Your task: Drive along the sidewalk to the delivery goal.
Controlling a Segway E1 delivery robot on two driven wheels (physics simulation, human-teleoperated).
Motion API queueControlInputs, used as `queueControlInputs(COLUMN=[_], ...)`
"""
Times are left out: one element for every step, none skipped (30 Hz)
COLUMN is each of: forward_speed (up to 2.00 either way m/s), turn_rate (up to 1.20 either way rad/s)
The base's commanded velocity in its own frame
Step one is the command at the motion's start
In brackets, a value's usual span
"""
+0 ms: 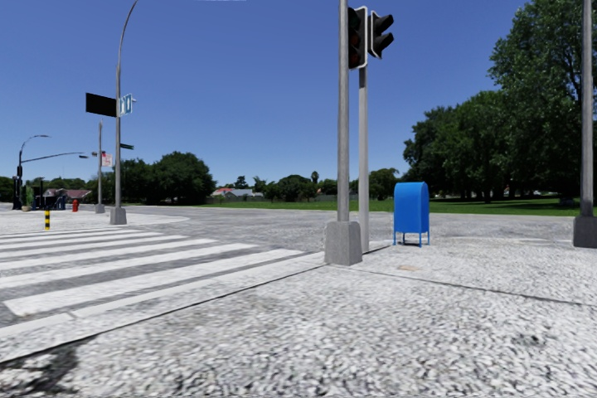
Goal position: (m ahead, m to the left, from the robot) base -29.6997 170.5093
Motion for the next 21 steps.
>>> queueControlInputs(forward_speed=[2.00, 2.00, 2.00, 2.00, 2.00, 2.00, 2.00, 2.00, 2.00, 2.00, 2.00, 2.00, 2.00, 2.00, 2.00, 2.00, 2.00, 2.00, 2.00, 2.00, 2.00], turn_rate=[0.56, 0.58, 0.64, 0.67, 0.67, 0.68, 0.69, 0.69, 0.69, 0.69, 0.69, 0.69, 0.69, 0.69, 0.69, 0.69, 0.69, 0.69, 0.69, 0.69, 0.69])
